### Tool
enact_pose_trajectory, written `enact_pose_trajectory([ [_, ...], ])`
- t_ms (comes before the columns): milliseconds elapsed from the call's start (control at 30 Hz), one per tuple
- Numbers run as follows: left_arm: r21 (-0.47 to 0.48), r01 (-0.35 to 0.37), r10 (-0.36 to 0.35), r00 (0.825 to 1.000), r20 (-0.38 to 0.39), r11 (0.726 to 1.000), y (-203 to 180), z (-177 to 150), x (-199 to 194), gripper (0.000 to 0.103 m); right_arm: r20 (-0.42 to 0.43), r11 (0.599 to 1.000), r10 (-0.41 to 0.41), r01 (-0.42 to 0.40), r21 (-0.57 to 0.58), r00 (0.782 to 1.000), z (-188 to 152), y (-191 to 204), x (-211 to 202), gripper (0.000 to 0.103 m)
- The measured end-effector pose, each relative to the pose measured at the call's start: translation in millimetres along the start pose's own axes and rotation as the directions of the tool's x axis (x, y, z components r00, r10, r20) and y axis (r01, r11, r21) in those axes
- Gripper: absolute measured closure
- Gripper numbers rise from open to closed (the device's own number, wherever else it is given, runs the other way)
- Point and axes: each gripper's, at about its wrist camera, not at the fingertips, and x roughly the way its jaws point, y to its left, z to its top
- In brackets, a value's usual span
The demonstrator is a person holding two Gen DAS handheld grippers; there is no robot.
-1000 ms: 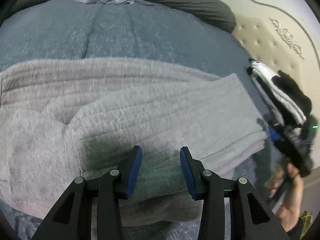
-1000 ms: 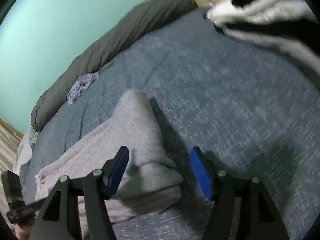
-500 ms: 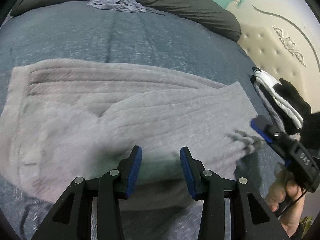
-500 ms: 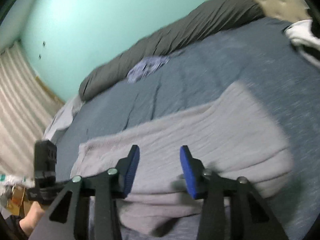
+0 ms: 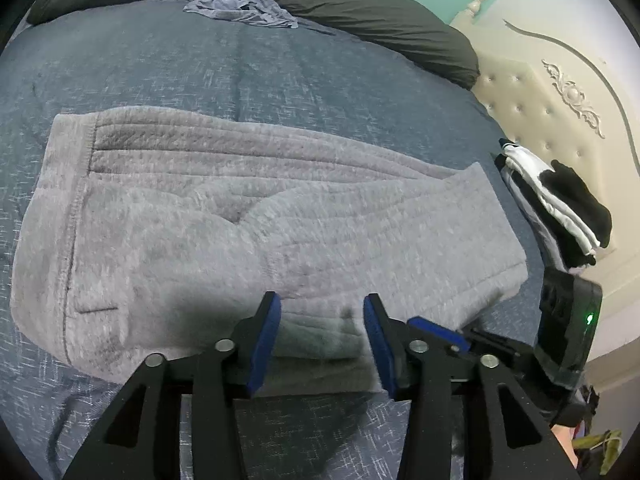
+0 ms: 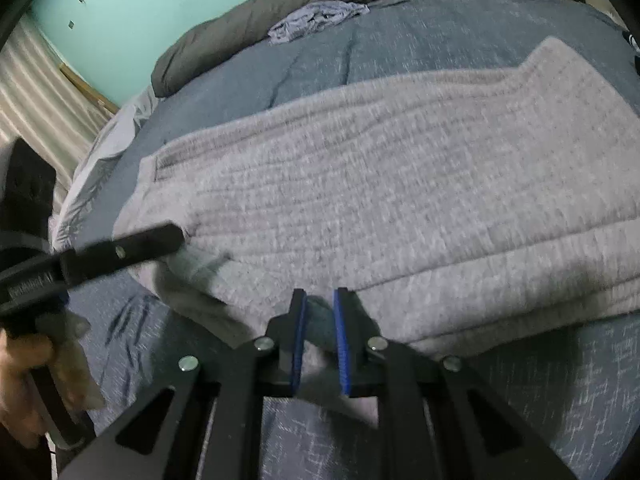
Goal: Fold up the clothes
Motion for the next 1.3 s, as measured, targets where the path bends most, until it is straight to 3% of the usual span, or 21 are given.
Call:
enact_pose_trajectory([
  [133, -0.016, -0.012, 0.012, 1.0, -0.009, 1.0, 7, 1, 2, 0.054, -0.011, 1.0, -0.01, 0.01, -0.003, 1.0, -1, -2, 7, 0.09],
  [333, -0.011, -0.026, 0.026, 1.0, 0.009, 1.0, 5, 2, -1, 0.054, 0.067, 1.0, -0.009, 0.009, -0.004, 0.998, 13, -1, -18, 0.091],
  [467, -0.008, -0.022, 0.022, 1.0, 0.005, 1.0, -1, 5, 3, 0.054, 0.002, 0.999, 0.012, -0.012, 0.052, 1.0, 7, -12, 5, 0.091],
  [600, 0.001, -0.018, 0.018, 1.0, 0.001, 1.0, -9, 6, 9, 0.053, 0.012, 1.0, 0.003, -0.003, 0.026, 1.0, 4, -10, 6, 0.091],
  [800, 0.008, -0.026, 0.026, 1.0, -0.003, 1.0, -20, 17, 22, 0.053, 0.117, 0.993, 0.068, -0.079, 0.093, 0.991, 9, -20, -21, 0.091],
  [1067, -0.004, -0.021, 0.021, 0.999, -0.032, 1.0, -42, 42, 61, 0.053, 0.234, 0.974, -0.018, -0.035, 0.222, 0.972, 14, -60, -51, 0.091],
  [1300, -0.02, -0.005, 0.004, 1.0, -0.016, 1.0, -48, 38, 61, 0.053, 0.294, 0.963, -0.085, 0.002, 0.271, 0.952, 19, -86, -71, 0.091],
])
